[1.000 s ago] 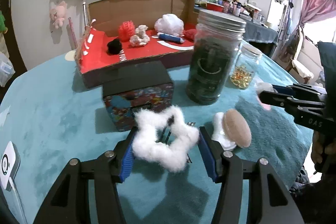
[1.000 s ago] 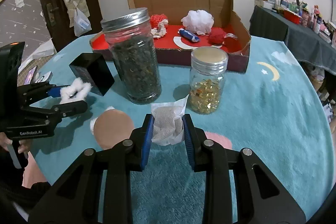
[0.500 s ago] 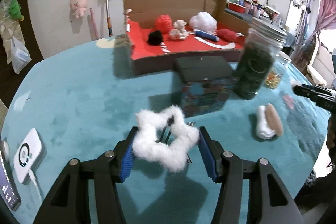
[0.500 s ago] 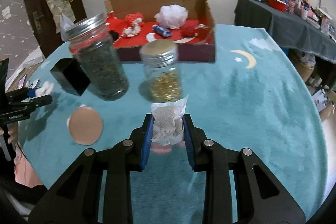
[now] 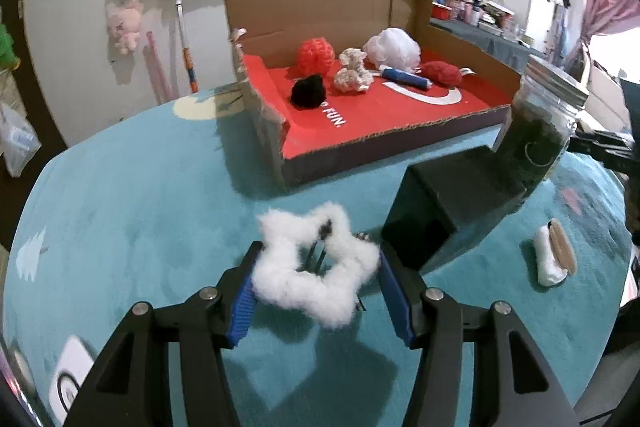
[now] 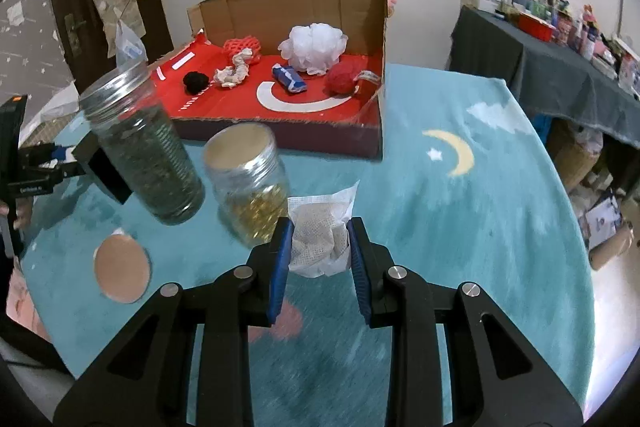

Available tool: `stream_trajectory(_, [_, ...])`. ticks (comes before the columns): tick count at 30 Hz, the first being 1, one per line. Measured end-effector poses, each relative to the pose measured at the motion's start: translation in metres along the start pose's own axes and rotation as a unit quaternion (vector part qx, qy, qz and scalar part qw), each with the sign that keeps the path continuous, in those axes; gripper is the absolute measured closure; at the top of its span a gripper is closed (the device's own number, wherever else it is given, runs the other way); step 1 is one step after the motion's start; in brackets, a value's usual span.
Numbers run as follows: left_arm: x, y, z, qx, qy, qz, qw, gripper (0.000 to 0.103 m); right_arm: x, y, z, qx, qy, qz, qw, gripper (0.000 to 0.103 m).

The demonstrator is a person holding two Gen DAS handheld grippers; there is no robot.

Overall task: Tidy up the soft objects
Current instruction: 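Carry the fluffy scrunchie and tissue over the cardboard box with both tools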

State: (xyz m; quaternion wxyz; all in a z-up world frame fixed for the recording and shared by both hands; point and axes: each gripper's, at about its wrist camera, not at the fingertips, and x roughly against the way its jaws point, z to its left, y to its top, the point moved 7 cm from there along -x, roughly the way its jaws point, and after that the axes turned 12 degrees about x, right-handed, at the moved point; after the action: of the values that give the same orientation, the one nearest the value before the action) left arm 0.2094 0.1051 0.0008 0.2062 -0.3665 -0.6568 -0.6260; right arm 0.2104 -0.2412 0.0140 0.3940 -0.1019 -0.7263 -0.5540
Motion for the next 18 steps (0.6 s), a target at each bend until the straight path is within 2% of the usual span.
stream_trajectory(7, [0.0,0.022,-0.007,-0.027,-0.02,-0.001,0.9994,0.045,-0.01,0.025,-0.008,0.039,0.013,-0.007,0.999,0.076])
stream_trajectory(18, [0.0,0.072,-0.032,-0.036,-0.06,-0.01,0.9975,0.045,-0.021,0.078,-0.006,0.07,0.047,-0.028,0.996,0.076])
